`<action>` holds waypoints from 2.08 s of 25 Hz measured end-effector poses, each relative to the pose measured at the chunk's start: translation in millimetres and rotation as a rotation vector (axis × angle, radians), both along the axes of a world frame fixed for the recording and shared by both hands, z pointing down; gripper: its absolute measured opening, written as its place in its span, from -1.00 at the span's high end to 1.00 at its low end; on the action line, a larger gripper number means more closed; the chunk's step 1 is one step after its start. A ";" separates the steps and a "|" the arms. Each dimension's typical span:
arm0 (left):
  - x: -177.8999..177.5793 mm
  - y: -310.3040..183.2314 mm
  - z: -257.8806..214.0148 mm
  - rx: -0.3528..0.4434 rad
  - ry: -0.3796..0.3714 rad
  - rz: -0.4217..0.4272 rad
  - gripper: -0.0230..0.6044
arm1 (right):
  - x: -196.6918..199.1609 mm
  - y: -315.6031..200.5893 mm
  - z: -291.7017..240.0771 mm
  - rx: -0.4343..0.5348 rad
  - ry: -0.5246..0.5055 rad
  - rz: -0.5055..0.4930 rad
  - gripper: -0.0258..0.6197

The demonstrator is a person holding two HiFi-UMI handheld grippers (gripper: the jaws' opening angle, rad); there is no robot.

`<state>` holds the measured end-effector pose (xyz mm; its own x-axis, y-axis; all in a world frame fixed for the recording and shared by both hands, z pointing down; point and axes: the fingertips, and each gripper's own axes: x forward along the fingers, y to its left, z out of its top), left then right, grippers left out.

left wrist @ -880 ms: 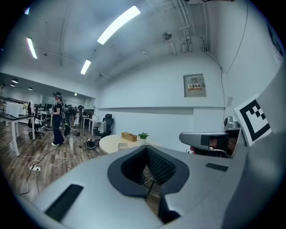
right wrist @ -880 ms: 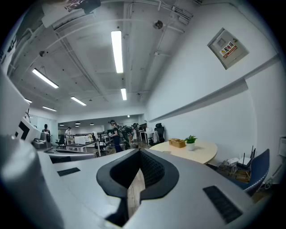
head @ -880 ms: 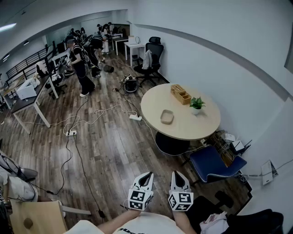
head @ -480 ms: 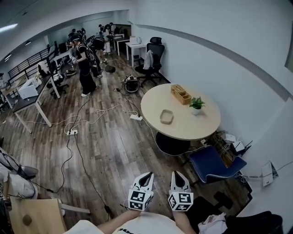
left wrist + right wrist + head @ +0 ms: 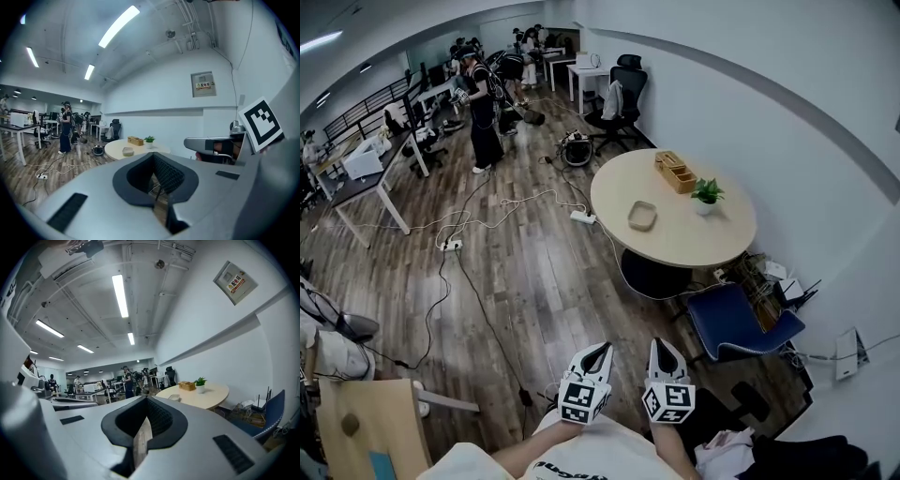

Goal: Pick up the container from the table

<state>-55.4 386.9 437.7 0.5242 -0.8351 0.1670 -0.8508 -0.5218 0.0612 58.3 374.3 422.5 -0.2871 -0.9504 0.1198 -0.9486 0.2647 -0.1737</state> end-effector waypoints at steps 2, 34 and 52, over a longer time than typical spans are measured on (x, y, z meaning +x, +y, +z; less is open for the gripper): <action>0.2 -1.1 1.0 -0.002 0.011 -0.013 0.88 | 3.7 -0.8 3.0 -0.006 0.002 0.000 0.82; -7.3 -389.7 33.9 -0.093 0.003 0.174 0.88 | -23.6 -382.8 30.6 -0.081 0.027 0.138 0.82; 17.2 -539.6 93.8 -0.274 -0.027 0.217 0.88 | 1.0 -508.3 89.7 -0.257 -0.002 0.208 0.82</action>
<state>-38.2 -152.6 531.5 0.6766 -0.6272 0.3858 -0.7254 -0.6579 0.2024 59.3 -134.0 512.2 -0.0900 -0.9276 0.3627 -0.9774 0.0122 -0.2112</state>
